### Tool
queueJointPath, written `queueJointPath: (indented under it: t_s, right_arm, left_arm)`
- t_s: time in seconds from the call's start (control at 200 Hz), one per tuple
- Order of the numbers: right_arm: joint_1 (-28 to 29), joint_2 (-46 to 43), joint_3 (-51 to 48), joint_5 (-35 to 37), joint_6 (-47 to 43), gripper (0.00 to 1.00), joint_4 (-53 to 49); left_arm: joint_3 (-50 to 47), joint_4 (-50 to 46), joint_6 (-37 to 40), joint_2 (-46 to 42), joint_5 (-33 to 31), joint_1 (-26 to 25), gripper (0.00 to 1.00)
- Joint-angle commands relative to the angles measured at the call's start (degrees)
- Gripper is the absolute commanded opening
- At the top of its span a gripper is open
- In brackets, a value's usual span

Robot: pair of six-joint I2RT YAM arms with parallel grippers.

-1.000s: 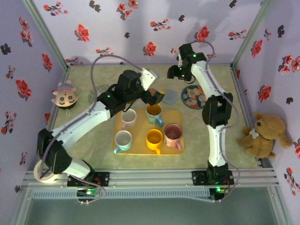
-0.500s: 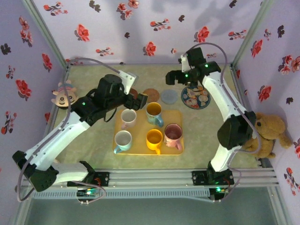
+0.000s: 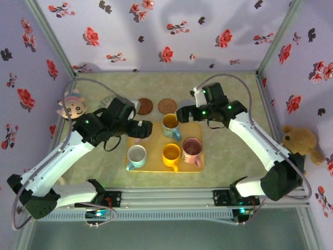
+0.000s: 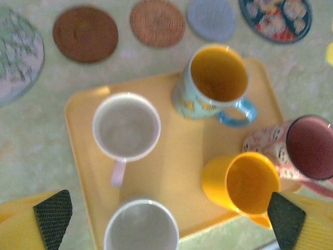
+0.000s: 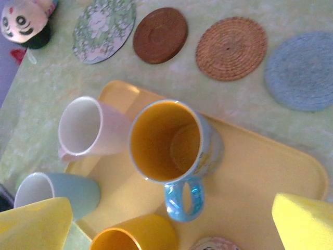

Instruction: Place the cup by the coaster

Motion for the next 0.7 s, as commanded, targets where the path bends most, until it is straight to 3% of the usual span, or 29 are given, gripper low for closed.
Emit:
queueJointPath:
  t_s: [0.0, 0.155, 0.42, 0.695]
  right_arm:
    - [1.94, -3.06, -1.45, -1.22, 2.18, 1.0, 3.02]
    - [4.97, -6.08, -4.24, 0.37, 2.16, 1.0, 3.42]
    - [7.63, -11.47, -9.82, 4.53, 8.21, 1.0, 9.41]
    - [8.99, -15.05, -10.66, 4.44, 3.81, 1.0, 5.28]
  left_arm:
    - [-1.66, -6.65, -6.65, -1.37, -0.7, -1.76, 1.0]
    - [-3.87, -11.12, -9.89, -2.98, -0.42, -3.72, 1.0]
    - [-2.82, -22.16, -5.76, -5.41, 2.06, -3.86, 1.0]
    - [-4.26, -23.28, -4.26, -3.18, 7.86, -3.78, 1.0]
